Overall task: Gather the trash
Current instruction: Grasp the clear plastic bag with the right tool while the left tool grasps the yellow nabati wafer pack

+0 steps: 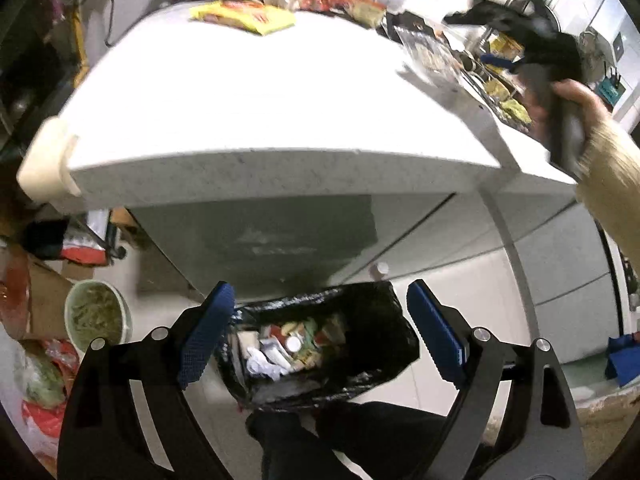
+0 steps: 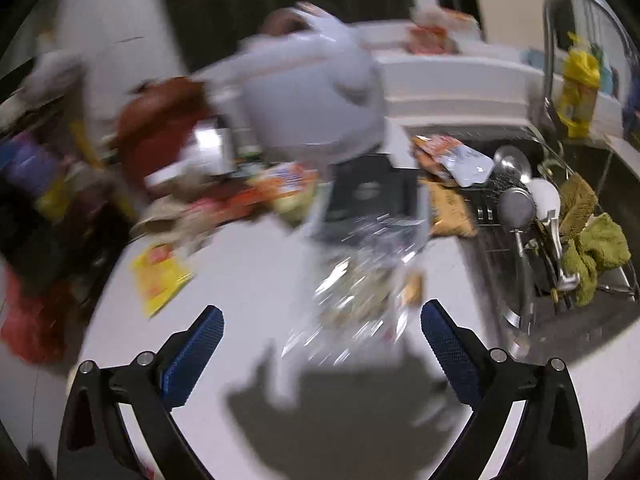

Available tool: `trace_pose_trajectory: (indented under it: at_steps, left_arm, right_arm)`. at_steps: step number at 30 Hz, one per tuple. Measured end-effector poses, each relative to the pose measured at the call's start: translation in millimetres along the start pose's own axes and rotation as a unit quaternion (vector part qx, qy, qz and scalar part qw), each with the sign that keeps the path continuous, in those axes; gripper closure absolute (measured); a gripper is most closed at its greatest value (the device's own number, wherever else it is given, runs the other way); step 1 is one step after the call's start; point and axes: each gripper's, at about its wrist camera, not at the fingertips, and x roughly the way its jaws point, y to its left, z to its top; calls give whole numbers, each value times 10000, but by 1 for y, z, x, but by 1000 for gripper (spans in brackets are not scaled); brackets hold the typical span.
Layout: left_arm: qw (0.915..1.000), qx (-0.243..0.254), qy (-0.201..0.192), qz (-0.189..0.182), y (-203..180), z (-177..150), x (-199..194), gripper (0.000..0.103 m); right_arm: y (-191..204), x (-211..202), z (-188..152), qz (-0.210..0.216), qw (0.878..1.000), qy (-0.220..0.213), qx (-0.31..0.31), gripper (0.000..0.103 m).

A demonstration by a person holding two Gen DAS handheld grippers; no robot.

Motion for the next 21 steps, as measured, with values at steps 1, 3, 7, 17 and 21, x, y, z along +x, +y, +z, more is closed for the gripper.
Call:
trace_pose_trajectory:
  at_steps: [1,3,7,17,21]
  left_arm:
    - [10000,-24,-19,17,0,0,-1,17]
    - [9999,-82,-54,73,4,-1,-5,17]
    - [9996,-211,-61,180,13,-2,-11,17]
    - [9973,-202,-697,-86,15,56,-37,17]
    - [9951,-380,-913,91,23,122,-28,13]
  right_arm:
    - [-11,16,9,-83,9998,138,121,5]
    - [-29,44,16,-134,9989,369,270,5]
    - [-44,79,24,-154,9971,678,309,7]
    - [-47,52,17,1230,9874,646,761,102]
    - [-39,7,9,1603,9836,384,729,103]
